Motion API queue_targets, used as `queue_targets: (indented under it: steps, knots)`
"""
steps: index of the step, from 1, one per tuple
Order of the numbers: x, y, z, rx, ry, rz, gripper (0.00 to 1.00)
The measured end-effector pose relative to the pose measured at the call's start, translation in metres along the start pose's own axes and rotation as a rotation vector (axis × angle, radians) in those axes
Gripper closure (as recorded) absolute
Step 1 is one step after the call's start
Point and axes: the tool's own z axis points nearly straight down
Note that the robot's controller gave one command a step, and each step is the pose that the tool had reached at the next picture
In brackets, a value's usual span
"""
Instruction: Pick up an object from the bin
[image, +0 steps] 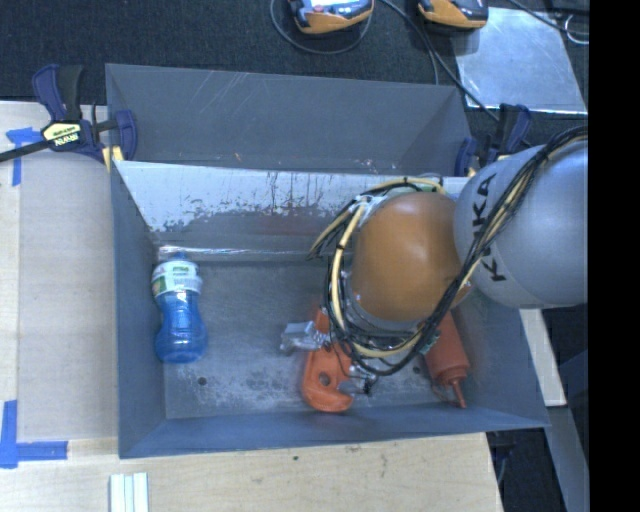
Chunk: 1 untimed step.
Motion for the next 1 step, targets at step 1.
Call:
queue_targets:
  steps: [1]
  knots:
    - [-0.0450,-0.0773,0.0264,0.016,-0.014,0.036,0.00]
